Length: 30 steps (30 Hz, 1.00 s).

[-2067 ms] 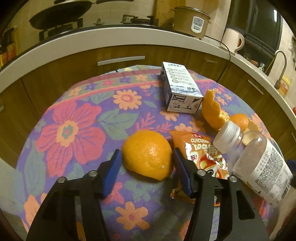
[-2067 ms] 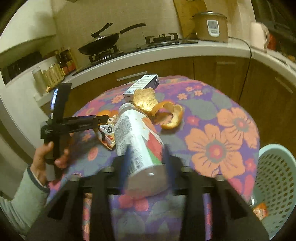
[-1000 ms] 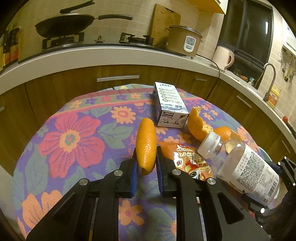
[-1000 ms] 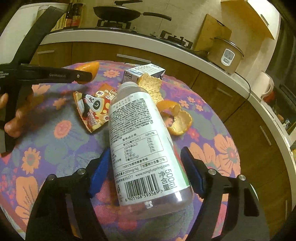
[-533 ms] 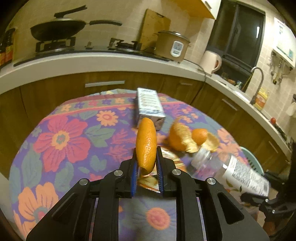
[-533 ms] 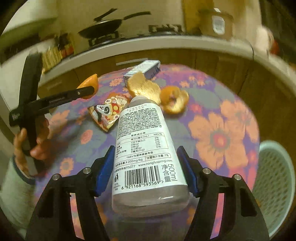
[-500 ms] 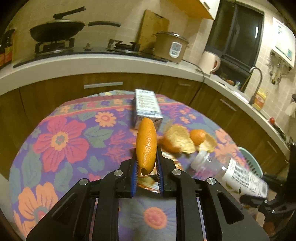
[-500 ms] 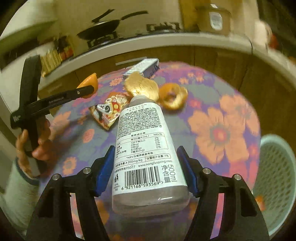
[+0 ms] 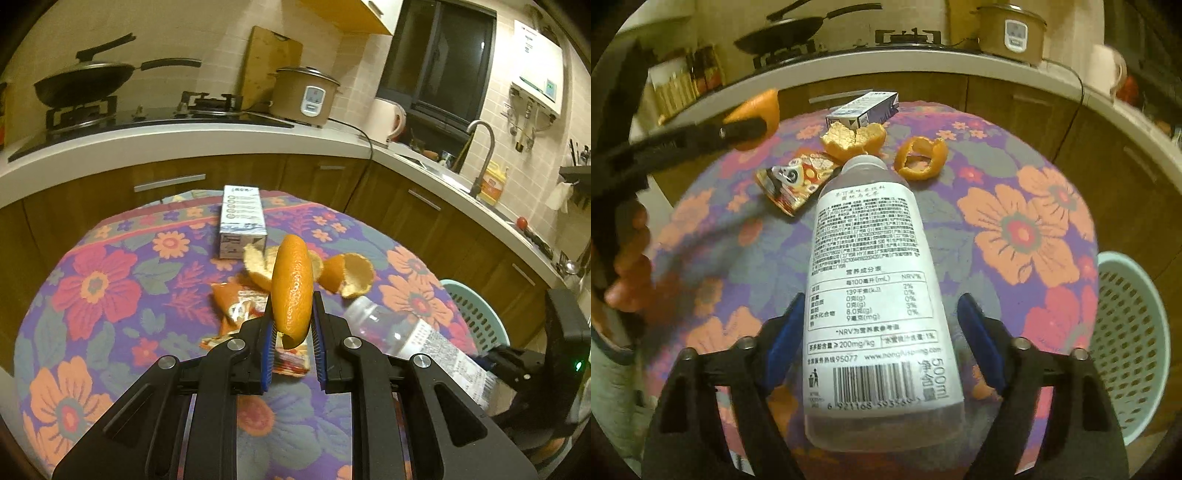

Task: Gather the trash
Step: 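Carry the peel and bottle over the blue basket and open both tools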

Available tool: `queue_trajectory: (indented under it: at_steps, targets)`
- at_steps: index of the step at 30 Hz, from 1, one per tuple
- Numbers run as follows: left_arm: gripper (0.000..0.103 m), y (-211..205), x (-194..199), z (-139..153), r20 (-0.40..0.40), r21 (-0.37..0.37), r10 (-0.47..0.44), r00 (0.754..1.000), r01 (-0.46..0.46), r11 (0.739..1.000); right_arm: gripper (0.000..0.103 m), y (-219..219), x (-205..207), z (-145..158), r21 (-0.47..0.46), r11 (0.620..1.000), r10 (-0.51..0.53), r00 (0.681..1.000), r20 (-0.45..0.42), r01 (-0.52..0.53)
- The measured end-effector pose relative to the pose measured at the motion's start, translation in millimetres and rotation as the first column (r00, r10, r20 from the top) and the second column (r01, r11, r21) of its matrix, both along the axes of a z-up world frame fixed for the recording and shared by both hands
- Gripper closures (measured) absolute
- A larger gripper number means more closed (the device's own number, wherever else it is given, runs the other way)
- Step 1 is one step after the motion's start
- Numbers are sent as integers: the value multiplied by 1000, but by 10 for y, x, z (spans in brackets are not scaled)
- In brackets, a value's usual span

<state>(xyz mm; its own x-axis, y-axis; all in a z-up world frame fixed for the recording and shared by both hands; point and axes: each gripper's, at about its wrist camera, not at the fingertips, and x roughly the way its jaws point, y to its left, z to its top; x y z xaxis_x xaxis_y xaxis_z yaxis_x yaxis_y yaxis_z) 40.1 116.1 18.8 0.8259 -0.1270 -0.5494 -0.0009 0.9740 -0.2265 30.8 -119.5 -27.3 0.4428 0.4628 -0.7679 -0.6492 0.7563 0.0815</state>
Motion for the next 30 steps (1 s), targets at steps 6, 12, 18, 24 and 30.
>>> queue_trajectory:
  at_steps: [6, 12, 18, 24, 30]
  targets:
    - [87, -200, 33, 62, 15, -23, -74, 997, 74, 997, 45, -195, -44, 113, 46, 998, -42, 998, 44, 40]
    - [87, -656, 219, 130, 24, -20, -179, 984, 179, 984, 45, -756, 56, 276, 110, 981, -167, 984, 69, 158]
    - [87, -1294, 507, 108, 2, -8, -300, 954, 300, 954, 45, -1488, 290, 275, 147, 937, -329, 943, 52, 318]
    - [87, -1955, 861, -25, -55, -37, -413, 909, 412, 910, 44, -2123, 458, 182, 166, 875, -466, 884, 30, 456]
    - [87, -2505, 1210, -310, -159, -88, -482, 862, 474, 876, 44, -2621, 635, -63, 170, 806, -569, 821, -44, 567]
